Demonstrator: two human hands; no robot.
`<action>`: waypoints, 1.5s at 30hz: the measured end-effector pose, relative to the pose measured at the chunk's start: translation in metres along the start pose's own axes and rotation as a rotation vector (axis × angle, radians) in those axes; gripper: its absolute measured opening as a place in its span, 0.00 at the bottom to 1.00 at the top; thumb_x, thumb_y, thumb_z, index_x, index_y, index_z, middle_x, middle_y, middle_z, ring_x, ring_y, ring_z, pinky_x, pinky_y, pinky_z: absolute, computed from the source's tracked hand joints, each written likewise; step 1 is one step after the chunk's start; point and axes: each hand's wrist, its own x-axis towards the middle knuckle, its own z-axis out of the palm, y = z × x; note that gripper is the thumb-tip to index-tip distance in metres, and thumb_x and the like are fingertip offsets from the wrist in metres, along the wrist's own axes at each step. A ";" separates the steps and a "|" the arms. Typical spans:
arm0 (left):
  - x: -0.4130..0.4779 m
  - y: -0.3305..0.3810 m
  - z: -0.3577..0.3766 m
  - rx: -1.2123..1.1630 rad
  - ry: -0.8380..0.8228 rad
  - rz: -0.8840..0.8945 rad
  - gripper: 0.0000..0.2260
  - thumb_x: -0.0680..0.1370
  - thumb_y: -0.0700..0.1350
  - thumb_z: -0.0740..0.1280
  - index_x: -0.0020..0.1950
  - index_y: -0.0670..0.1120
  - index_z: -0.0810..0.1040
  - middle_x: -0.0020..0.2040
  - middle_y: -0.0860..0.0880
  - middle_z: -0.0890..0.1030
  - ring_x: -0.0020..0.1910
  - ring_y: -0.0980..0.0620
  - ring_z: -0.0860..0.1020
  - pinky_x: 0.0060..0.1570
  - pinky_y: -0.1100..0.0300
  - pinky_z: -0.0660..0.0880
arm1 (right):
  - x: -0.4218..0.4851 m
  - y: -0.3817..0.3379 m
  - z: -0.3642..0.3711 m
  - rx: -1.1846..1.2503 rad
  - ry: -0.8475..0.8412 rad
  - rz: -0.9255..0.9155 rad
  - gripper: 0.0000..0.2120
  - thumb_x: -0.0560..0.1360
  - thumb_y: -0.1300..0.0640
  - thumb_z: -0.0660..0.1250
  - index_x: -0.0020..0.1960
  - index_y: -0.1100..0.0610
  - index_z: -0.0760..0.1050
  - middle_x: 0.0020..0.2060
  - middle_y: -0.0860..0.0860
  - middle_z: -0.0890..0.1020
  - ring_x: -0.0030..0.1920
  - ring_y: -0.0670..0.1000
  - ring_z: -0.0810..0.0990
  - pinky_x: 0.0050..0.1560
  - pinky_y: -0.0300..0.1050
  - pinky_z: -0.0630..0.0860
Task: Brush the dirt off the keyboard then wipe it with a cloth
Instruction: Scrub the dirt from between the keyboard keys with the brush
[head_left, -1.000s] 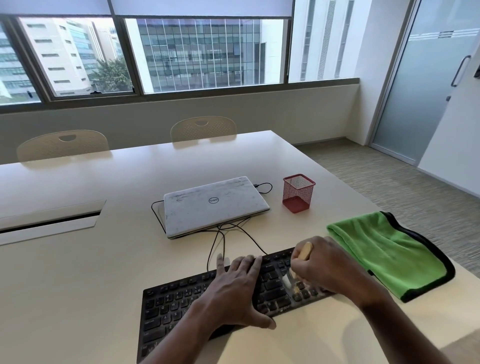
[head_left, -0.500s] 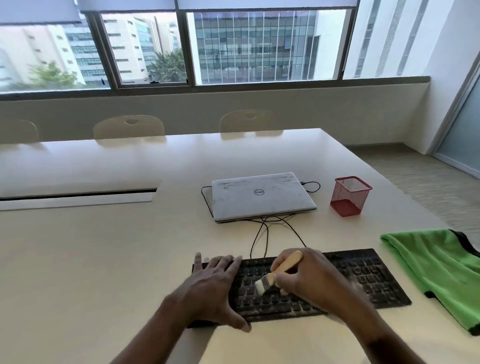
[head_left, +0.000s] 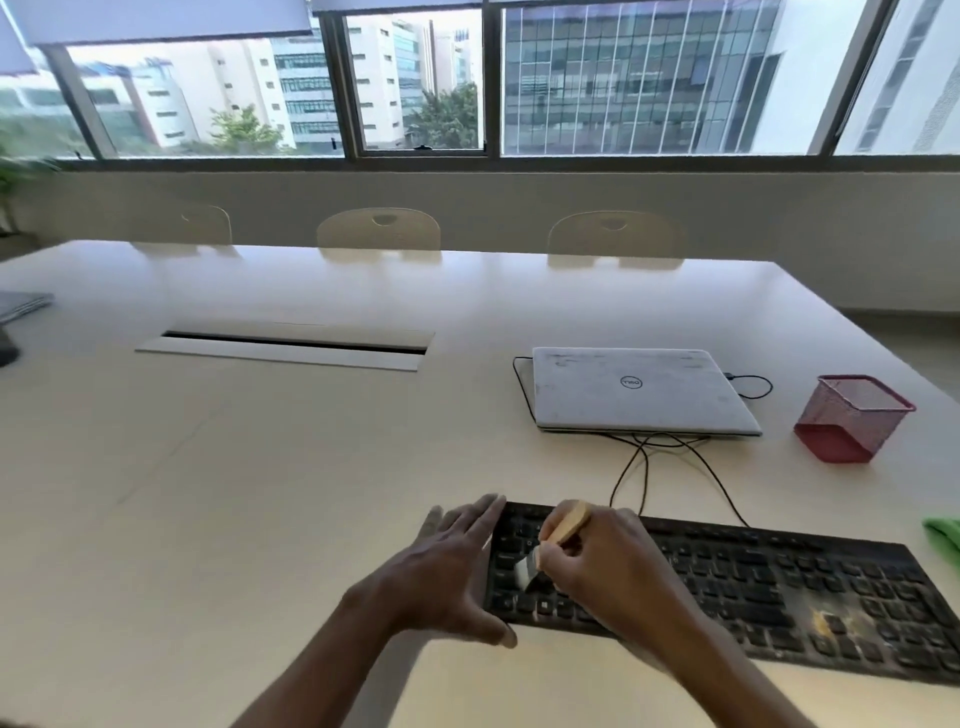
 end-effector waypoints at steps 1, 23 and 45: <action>0.000 -0.002 0.003 -0.006 0.008 0.008 0.62 0.66 0.72 0.74 0.82 0.52 0.33 0.82 0.58 0.38 0.76 0.65 0.34 0.77 0.52 0.31 | 0.002 -0.001 0.002 -0.015 0.003 -0.006 0.05 0.76 0.58 0.67 0.42 0.50 0.79 0.31 0.54 0.82 0.25 0.46 0.73 0.31 0.45 0.76; 0.009 -0.015 0.014 -0.022 0.107 0.109 0.61 0.67 0.71 0.74 0.83 0.51 0.35 0.84 0.54 0.44 0.79 0.62 0.38 0.76 0.52 0.28 | 0.014 -0.015 0.007 -0.181 0.014 0.126 0.08 0.77 0.58 0.66 0.39 0.54 0.79 0.28 0.52 0.80 0.22 0.44 0.70 0.27 0.34 0.72; 0.008 -0.016 0.013 -0.012 0.109 0.123 0.58 0.69 0.67 0.73 0.83 0.51 0.35 0.84 0.53 0.42 0.80 0.59 0.38 0.78 0.49 0.30 | 0.008 -0.027 0.024 -0.188 -0.088 0.079 0.09 0.76 0.57 0.64 0.39 0.58 0.79 0.29 0.53 0.79 0.26 0.45 0.69 0.31 0.39 0.75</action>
